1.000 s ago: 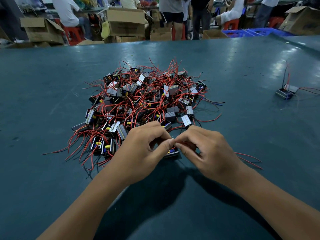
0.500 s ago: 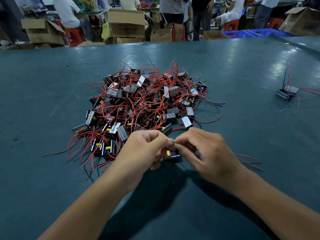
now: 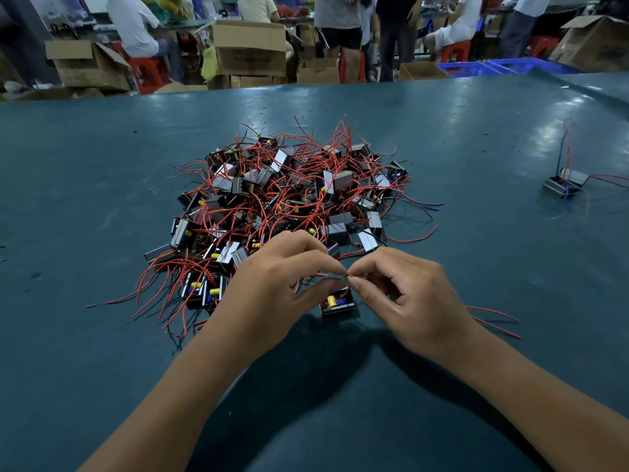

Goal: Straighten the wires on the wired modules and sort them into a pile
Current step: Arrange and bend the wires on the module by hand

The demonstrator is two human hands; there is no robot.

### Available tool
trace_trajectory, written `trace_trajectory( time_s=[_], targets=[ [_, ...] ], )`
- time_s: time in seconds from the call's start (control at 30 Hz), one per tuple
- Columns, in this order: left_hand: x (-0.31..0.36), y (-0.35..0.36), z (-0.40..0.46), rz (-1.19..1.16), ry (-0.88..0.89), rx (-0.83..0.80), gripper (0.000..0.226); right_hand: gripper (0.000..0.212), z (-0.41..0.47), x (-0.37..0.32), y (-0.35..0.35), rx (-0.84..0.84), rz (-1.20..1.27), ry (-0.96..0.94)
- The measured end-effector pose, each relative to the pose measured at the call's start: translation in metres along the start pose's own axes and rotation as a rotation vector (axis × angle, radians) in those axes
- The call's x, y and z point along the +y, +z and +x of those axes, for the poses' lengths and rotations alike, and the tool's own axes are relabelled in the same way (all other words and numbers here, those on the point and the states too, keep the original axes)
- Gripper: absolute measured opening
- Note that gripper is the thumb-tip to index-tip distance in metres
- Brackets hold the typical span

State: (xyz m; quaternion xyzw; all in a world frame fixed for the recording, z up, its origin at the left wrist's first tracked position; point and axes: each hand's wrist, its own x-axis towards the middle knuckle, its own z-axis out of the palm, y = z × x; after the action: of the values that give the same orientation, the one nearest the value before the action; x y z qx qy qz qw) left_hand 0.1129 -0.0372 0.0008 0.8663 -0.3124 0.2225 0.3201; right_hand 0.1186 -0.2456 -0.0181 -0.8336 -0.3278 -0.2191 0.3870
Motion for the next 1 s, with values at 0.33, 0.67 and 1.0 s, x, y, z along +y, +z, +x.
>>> trace_trajectory(
  time_s=[0.33,0.67,1.0],
  targets=[
    [0.009,0.002,0.001,-0.211,-0.201,-0.072,0.008,0.008,0.0,-0.003,-0.003,-0.007,-0.072,-0.105],
    [0.008,0.005,-0.002,-0.702,-0.634,-0.139,0.023,0.003,0.0,-0.003,0.001,-0.035,0.004,-0.037],
    [0.017,0.028,-0.004,-0.248,-0.456,-0.087,0.014,0.003,0.003,0.01,0.004,0.039,0.276,0.241]
  ],
)
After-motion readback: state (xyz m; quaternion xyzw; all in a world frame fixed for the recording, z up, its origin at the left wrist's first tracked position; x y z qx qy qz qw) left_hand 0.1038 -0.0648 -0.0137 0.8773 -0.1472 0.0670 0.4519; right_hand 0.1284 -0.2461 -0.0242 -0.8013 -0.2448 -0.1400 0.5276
